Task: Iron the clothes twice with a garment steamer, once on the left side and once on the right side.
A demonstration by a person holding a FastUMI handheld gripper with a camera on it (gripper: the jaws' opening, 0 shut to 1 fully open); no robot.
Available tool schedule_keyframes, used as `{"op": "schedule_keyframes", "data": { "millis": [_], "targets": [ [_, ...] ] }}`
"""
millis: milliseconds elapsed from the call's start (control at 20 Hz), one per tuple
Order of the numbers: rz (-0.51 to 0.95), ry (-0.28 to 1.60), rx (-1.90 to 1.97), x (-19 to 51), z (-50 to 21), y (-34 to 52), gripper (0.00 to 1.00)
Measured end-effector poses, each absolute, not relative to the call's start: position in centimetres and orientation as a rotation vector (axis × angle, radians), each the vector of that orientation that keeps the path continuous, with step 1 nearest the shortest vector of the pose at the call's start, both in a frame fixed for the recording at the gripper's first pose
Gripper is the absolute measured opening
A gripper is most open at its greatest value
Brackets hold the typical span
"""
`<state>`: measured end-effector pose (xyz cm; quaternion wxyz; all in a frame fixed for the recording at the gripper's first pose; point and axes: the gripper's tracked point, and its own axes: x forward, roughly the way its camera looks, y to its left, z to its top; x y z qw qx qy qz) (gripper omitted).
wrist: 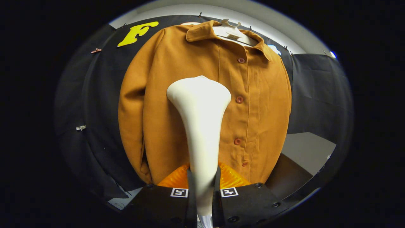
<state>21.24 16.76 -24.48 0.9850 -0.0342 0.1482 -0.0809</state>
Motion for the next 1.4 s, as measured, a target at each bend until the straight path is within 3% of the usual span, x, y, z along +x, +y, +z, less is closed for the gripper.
{"op": "schedule_keyframes", "data": {
  "millis": [900,1400],
  "targets": [
    [-0.119,0.501,-0.081,14.3,-39.8,14.9,0.22],
    [-0.081,0.492,-0.059,7.5,-35.3,13.7,0.22]
  ]
}}
